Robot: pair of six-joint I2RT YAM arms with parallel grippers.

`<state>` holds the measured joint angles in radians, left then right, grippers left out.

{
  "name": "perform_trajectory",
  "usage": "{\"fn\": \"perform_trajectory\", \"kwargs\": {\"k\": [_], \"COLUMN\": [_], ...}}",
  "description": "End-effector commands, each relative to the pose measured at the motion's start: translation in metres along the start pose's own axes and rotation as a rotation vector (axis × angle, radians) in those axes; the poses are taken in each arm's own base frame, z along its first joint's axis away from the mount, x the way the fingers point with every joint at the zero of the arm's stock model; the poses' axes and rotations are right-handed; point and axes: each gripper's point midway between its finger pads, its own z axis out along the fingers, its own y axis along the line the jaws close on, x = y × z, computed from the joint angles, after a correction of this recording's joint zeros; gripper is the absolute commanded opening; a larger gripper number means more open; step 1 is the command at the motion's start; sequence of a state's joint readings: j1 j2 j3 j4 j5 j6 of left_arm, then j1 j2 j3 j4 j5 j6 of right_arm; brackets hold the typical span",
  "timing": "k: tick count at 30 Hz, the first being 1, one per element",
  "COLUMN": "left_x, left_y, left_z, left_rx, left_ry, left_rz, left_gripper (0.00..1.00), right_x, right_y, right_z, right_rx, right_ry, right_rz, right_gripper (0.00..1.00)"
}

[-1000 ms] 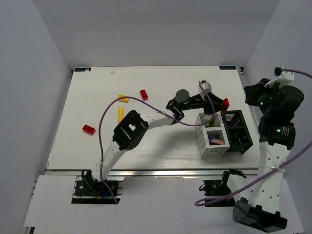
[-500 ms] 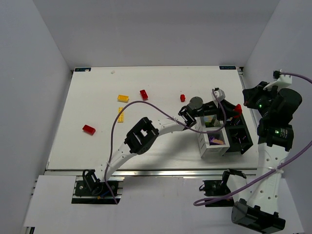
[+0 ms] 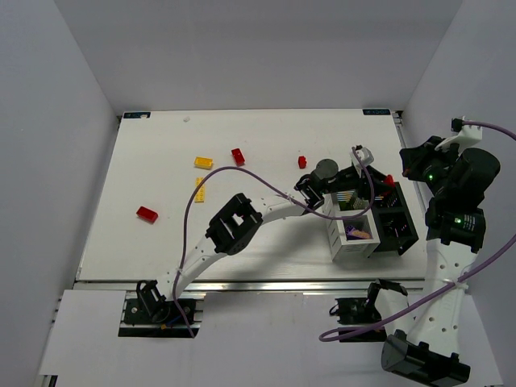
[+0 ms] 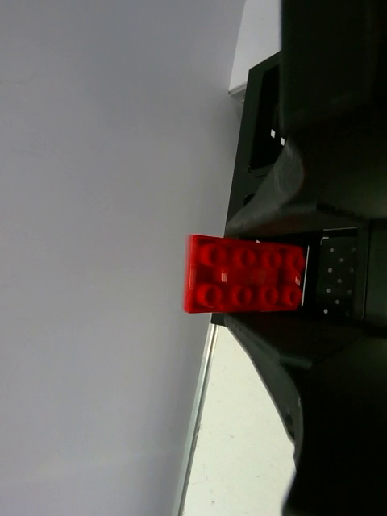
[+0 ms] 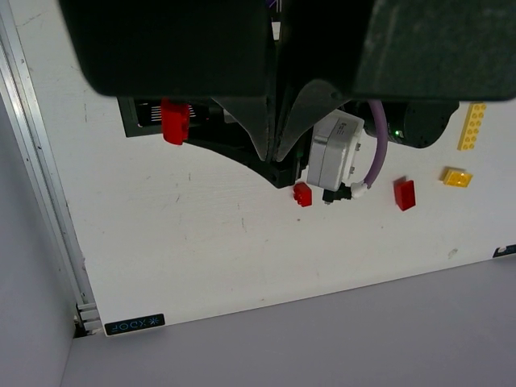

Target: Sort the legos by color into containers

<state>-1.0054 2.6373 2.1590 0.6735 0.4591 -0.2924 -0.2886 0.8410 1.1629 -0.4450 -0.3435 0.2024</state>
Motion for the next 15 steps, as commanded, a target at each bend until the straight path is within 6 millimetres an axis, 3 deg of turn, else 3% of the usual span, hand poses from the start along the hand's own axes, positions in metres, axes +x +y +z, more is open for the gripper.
{"fn": "perform_trajectory", "kwargs": {"k": [1, 9, 10, 12, 13, 15], "left_x": [-0.027, -0.038, -0.050, -0.063, -0.084, -0.107], "left_y": [-0.010, -0.016, -0.019, -0.021, -0.025, -0.017], "left_z": [0.004, 0.003, 0.002, -0.001, -0.002, -0.009], "left_rx": [0.016, 0.032, 0.031, 0.018, 0.014, -0.031], "left_ry": [-0.020, -0.026, -0.048, -0.081, -0.117, -0.161], "left_rz": [0.015, 0.022, 0.032, 0.039, 0.048, 0.035], "left_gripper": [0.55, 0.61, 0.59, 0.52, 0.37, 0.18], "right_x": [-0.011, -0.012, -0.012, -0.015, -0.020, -0.024], "right_y": [0.003, 0.003, 0.002, 0.003, 0.006, 0.013], "right_z": [-0.003, -0.002, -0.002, -0.003, -0.004, -0.002], "right_rx": [-0.013, -0.016, -0.015, -0.018, -0.028, -0.078], "right_ry": [-0.044, -0.047, -0.046, -0.053, -0.068, -0.068], "right_rz": [-0.017, -0.014, -0.015, -0.027, -0.039, -0.070], "right_gripper": [0.00, 0.00, 0.00, 0.00, 0.00, 0.08]}}
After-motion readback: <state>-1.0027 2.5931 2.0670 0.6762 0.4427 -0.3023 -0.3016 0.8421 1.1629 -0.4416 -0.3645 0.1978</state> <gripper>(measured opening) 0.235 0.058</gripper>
